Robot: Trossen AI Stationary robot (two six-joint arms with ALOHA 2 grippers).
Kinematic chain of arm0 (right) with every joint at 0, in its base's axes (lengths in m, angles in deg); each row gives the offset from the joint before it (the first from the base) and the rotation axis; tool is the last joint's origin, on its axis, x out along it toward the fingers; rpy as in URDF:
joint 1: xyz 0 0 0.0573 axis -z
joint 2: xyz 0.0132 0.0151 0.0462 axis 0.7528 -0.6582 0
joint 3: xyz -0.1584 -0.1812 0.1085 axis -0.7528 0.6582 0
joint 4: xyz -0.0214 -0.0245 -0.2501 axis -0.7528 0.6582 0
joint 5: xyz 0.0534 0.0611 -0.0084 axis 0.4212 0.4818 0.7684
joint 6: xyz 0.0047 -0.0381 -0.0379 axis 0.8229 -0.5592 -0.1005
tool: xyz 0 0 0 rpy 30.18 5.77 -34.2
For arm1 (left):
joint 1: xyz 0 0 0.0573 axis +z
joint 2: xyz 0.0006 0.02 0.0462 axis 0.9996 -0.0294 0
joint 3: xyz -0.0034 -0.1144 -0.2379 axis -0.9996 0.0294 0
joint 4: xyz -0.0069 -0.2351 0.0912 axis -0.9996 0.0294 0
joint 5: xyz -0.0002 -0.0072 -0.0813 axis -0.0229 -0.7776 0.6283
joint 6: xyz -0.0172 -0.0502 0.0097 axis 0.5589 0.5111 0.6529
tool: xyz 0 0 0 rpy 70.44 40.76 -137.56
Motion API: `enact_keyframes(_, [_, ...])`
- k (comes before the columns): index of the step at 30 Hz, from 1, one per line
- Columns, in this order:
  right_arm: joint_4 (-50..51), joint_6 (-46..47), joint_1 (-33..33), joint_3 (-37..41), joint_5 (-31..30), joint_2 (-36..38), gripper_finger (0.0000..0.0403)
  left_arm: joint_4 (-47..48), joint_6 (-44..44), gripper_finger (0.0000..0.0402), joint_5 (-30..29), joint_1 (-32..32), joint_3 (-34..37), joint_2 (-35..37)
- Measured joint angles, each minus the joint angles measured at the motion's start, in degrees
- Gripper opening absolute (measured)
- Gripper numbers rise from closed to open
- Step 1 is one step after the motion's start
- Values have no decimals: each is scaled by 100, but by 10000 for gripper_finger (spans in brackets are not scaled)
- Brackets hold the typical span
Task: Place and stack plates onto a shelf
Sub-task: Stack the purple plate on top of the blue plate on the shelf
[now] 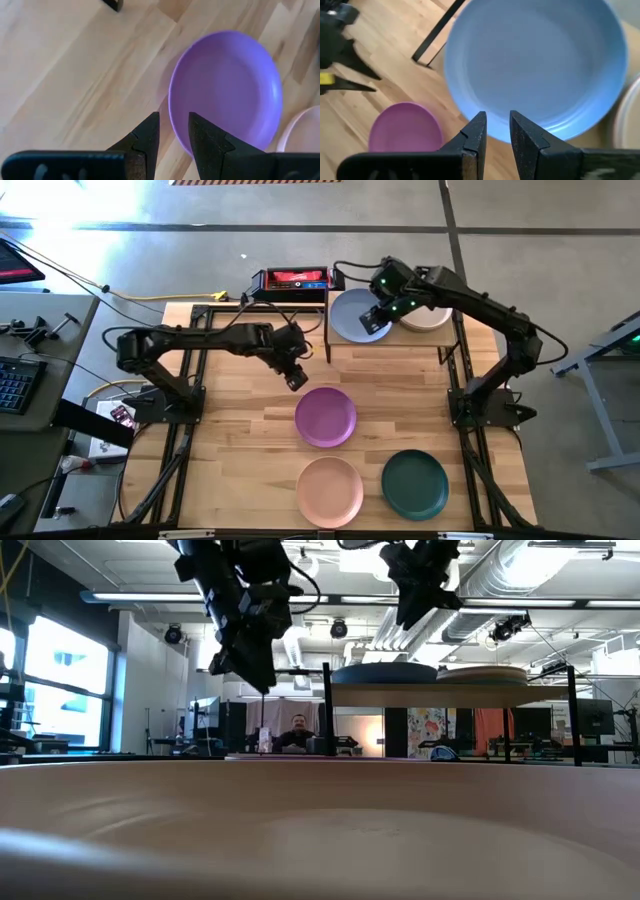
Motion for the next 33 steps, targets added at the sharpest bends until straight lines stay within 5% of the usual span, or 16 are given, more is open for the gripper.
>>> enact_keyframes(17, [2,297,-884,0,-4,0,63,-144,-16,92,56,-380,-2,-1200])
enact_keyframes(33, [209,285,-1102,0,-338,0,63,-535,22,92,379,-458,-4,-1614])
